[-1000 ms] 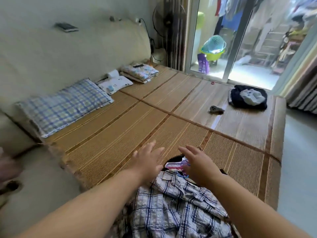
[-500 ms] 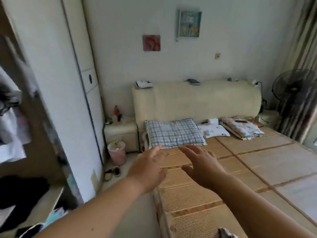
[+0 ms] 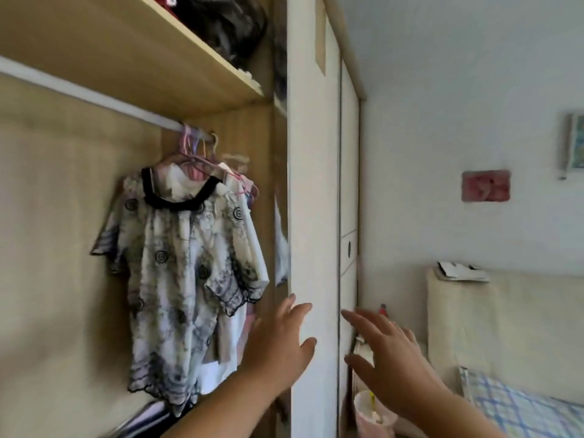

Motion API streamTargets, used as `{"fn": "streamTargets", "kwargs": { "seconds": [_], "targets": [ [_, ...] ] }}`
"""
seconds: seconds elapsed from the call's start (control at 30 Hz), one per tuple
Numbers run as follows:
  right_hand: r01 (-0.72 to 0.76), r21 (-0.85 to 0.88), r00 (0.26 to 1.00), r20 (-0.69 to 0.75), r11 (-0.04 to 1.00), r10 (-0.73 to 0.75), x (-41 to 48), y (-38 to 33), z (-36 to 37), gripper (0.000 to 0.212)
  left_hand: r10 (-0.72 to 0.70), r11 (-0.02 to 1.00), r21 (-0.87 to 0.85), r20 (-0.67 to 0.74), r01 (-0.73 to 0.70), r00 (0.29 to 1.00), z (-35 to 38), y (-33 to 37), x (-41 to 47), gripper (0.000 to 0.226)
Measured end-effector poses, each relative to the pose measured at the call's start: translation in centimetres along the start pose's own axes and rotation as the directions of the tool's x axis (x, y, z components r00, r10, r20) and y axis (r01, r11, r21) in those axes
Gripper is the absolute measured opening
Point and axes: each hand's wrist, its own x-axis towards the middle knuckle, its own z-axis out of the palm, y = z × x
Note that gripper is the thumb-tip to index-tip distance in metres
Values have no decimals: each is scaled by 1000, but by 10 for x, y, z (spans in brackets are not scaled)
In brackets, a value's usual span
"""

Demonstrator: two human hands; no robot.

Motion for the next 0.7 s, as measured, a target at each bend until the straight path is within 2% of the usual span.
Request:
{"fn": "streamTargets", "kwargs": {
  "seconds": [0.2,0.43,0.63,0.7],
  "targets": [
    [226,103,970,-112,969,-214,146,-27,3,69,-89,987,120,-151,108,985,-47,-76,75,56],
    [477,217,872,-236,852,-428,315,-52,-3,59,-156,938,244,-336,246,929,-102,-127,170,60],
    [583,448,811,-272,678,-517,440,-90,-11,42,-152,903,292,-467,314,871,-134,-151,262,56],
    [545,496,837,-273,676,-475,467,-107,-18,38,-160,888,326,-443,325,882,-138,-156,287,54]
  ]
}}
